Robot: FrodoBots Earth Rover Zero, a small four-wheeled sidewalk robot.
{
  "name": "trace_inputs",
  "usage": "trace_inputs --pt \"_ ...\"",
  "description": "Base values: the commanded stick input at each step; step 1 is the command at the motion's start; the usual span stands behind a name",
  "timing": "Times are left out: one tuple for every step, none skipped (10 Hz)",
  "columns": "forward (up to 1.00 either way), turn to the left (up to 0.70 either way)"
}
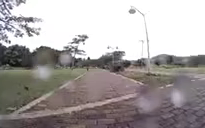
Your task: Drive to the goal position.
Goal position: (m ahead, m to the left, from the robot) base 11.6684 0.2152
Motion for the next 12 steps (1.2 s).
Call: trace_inputs --pt "0.70 0.00" --pt "0.70 0.00" --pt "0.70 0.00" --pt "0.70 0.00" --pt "0.70 0.00" --pt "0.70 -0.14" --pt "0.70 -0.32" --pt "0.70 0.00" --pt "0.70 0.00" --pt "0.70 0.00" --pt "0.70 0.00" --pt "0.70 0.00"
